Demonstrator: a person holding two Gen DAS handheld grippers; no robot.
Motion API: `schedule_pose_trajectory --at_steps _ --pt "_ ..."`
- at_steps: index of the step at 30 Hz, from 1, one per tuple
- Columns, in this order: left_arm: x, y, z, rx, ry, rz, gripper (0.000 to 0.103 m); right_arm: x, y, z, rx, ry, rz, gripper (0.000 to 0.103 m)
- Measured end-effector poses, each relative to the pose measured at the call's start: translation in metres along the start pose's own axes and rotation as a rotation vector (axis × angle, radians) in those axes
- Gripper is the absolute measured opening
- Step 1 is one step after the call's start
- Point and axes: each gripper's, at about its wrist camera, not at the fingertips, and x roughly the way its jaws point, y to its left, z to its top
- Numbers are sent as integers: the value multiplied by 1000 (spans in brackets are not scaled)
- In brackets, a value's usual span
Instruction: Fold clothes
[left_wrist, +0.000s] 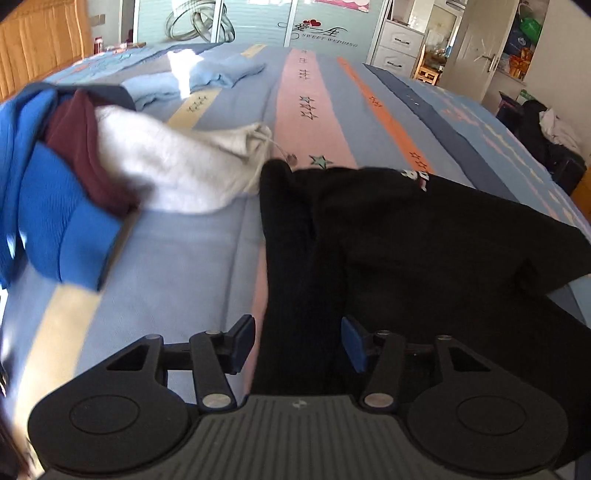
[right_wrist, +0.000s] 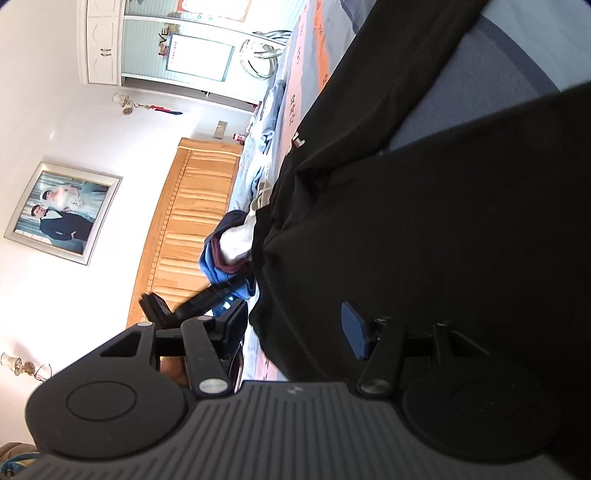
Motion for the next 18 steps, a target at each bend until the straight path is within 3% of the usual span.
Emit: schedule_pose_trajectory --at_steps 3,5,8,10,13,18 --pt "-2 -16 -15 38 13 -91 59 2 8 -11 -8 19 6 58" --pt "8 -24 -25 78 53 -46 60 6 12 -18 -10 33 9 60" --pt "16 -14 -35 94 109 137 68 19 10 -26 8 54 -9 62" --pt "9 2 -45 29 112 100 69 23 2 -31 39 52 -64 62" --pt "-2 1 -51 43 113 111 67 18 -3 -38 41 42 -137 62" --pt "-36 -7 -47 -27 -25 65 61 1 4 -38 36 -33 -117 63"
